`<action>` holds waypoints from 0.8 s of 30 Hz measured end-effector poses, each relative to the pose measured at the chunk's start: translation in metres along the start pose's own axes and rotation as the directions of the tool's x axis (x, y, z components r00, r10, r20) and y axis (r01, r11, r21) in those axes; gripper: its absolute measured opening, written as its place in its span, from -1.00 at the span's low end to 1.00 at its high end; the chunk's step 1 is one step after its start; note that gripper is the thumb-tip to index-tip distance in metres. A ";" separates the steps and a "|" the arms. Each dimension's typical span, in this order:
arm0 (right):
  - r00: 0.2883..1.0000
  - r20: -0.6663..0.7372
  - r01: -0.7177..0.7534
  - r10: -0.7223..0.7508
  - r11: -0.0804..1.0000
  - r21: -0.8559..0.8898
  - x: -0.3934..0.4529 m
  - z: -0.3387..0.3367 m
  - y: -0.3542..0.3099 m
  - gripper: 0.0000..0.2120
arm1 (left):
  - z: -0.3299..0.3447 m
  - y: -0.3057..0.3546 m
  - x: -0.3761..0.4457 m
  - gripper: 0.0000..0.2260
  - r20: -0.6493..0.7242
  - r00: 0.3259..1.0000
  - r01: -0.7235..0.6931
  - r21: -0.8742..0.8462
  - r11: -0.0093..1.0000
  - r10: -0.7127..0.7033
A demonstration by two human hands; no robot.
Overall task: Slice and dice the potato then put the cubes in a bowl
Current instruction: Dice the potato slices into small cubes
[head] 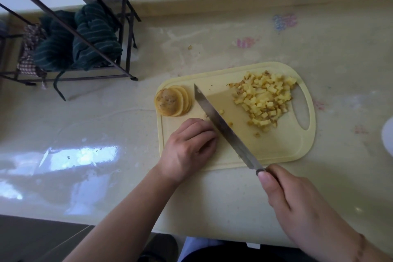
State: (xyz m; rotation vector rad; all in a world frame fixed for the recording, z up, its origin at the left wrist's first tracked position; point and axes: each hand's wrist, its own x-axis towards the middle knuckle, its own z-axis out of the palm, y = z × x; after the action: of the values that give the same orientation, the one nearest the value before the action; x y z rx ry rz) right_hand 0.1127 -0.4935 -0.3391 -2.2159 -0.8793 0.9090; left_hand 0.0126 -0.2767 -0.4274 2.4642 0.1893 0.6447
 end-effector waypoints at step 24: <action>0.998 0.059 -0.007 0.009 0.999 -0.040 -0.015 0.008 -0.003 -0.51 | -0.004 0.004 -0.006 -0.97 -0.045 0.996 0.078 0.028 0.997 -0.077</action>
State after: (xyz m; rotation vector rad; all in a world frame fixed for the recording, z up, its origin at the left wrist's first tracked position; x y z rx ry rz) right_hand 0.0969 -0.5009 -0.3363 -2.2382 -0.9240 0.9731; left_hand 0.0050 -0.2798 -0.4249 2.4588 0.3125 0.6671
